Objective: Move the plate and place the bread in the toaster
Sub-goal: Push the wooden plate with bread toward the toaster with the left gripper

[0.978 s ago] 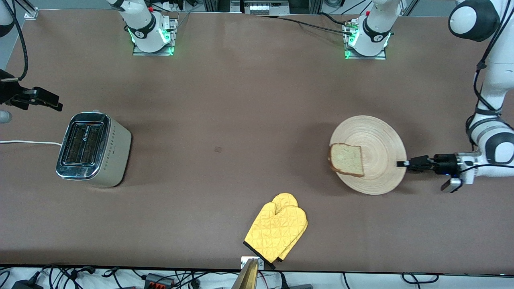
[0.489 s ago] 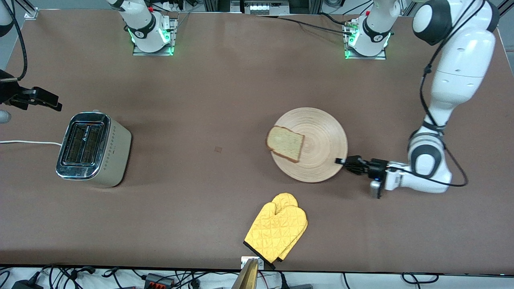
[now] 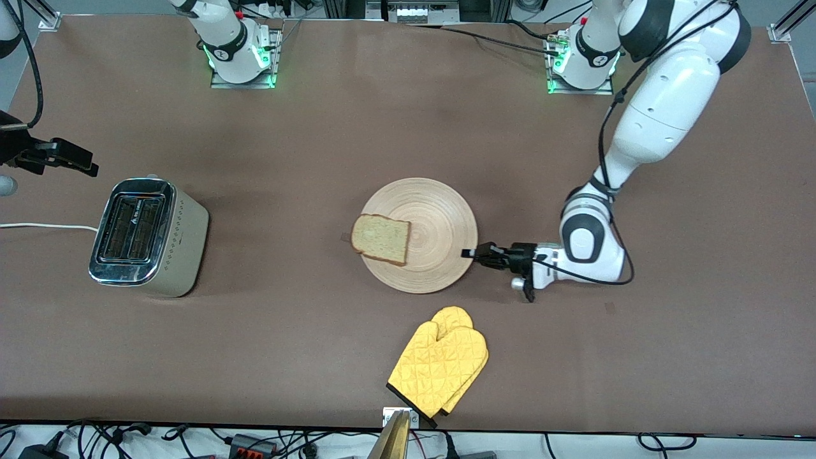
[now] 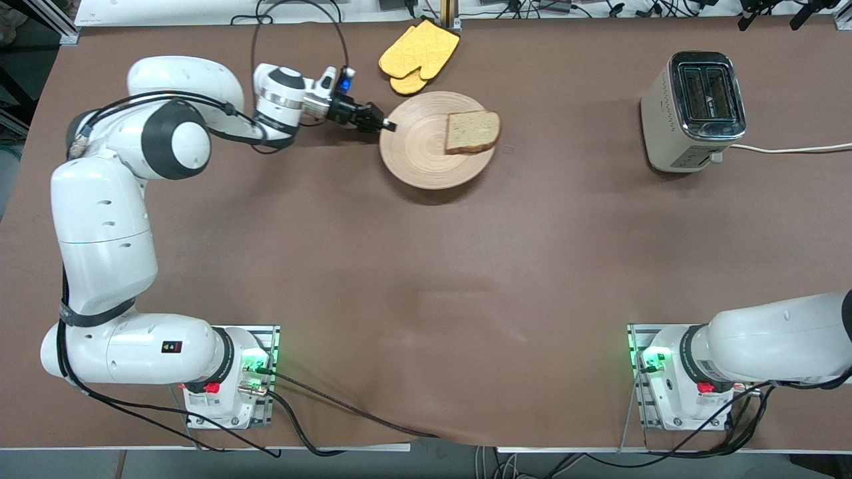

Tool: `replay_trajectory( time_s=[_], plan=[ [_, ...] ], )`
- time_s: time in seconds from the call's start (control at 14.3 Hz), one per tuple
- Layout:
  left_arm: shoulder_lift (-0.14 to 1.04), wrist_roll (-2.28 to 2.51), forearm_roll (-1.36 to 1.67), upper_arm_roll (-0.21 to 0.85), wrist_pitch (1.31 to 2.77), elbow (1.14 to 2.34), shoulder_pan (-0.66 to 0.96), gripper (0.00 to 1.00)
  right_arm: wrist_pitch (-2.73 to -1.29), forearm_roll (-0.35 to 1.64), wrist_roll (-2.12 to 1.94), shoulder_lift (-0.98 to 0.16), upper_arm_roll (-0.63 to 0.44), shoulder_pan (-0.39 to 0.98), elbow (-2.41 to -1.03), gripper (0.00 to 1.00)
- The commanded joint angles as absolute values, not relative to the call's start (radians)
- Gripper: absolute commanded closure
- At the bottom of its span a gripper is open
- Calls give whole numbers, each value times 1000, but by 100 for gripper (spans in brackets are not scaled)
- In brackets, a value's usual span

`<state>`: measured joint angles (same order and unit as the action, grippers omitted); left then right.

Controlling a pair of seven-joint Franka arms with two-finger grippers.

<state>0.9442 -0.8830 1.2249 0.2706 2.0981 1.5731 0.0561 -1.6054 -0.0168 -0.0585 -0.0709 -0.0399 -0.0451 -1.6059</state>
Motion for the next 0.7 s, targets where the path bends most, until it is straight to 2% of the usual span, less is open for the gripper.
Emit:
replay_trajectory(
  time_s=[0.0, 0.21, 0.28, 0.35, 0.63],
  plan=[
    [934, -882, 1290, 278, 2156, 1582, 107, 99, -1589, 0, -55, -80, -38, -49, -1586, 0],
    [950, -882, 1290, 278, 2183, 1583, 133, 94, -1591, 0, -40, -78, -37, -41, -1589, 0],
    [948, -882, 1290, 278, 2183, 1592, 130, 77, -1595, 0, -40, -80, -35, -41, -1589, 0],
    [946, -902, 1289, 276, 2181, 1592, 127, 1, -1600, -2, -40, -87, -37, -43, -1589, 0],
    [901, -888, 1275, 265, 2125, 1594, 74, 0, -1611, -9, -51, -115, -37, -49, -1594, 0]
  ],
)
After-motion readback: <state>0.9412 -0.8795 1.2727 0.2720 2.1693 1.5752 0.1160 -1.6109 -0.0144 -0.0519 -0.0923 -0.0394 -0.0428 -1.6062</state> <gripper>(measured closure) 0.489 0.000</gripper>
